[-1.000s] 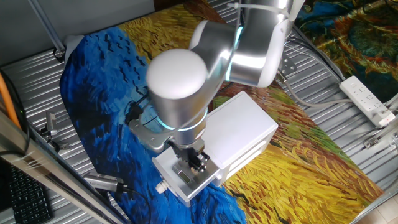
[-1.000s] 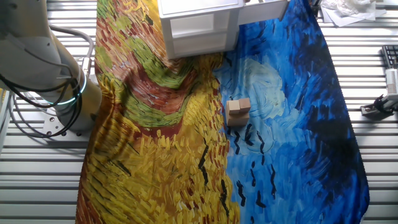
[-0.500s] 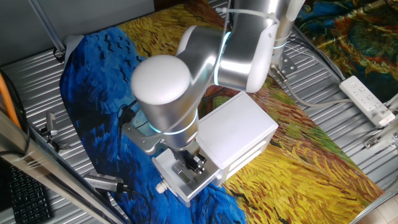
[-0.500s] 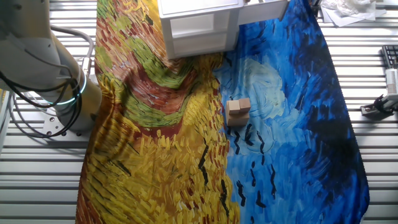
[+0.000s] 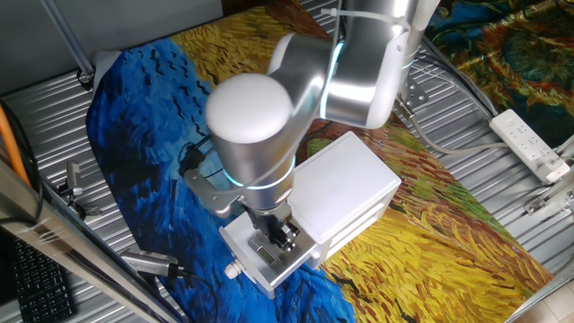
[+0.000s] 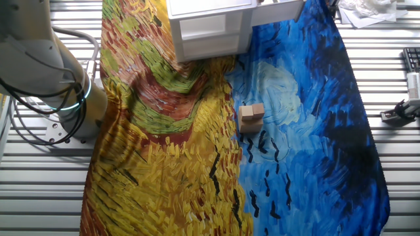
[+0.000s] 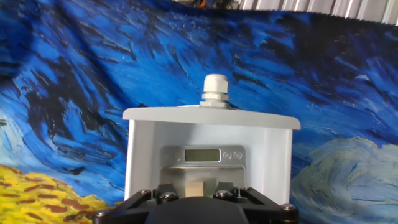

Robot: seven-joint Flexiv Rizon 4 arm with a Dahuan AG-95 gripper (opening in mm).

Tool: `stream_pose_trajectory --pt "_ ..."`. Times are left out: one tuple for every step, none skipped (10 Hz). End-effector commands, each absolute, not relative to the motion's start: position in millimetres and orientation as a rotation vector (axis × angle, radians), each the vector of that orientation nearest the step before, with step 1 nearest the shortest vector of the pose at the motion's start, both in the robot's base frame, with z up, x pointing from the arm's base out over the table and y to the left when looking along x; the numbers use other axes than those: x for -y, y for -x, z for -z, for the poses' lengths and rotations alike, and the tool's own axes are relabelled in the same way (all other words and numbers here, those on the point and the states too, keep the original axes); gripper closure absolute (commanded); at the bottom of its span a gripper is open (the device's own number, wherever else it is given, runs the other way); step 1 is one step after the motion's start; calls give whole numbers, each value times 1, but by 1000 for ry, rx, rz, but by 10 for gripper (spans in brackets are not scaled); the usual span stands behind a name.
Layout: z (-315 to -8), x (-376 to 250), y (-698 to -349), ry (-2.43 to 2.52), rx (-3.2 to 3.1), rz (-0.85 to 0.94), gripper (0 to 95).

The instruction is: Take something out of a drawer

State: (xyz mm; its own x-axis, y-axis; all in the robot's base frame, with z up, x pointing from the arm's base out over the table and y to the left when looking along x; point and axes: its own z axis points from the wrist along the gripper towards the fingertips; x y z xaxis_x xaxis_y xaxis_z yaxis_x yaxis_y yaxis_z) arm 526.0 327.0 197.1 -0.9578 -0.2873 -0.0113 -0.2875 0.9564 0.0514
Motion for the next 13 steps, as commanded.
stream_pose_trajectory --pt "-197 -327 -526 462 -3109 -65 570" --pt "-196 -326 -527 467 -3108 -62 570" --pt "-195 -326 -527 456 -3102 -64 570" --pt "-195 -326 -527 456 -3103 -46 570" --pt "-194 -325 -528 453 -3104 -41 570" --pt "-192 -324 -528 439 -3095 -30 570" --pt "-191 -324 -529 440 -3091 -28 570" --pt "-188 -322 -529 450 -3087 -22 570" --pt "-185 -320 -530 442 -3084 -14 570" --pt "-182 -319 -531 436 -3074 -14 570" --pt "-181 -319 -531 434 -3069 -14 570" --pt "-179 -319 -532 431 -3067 -9 570" --pt "-177 -321 -533 426 -3066 -8 570"
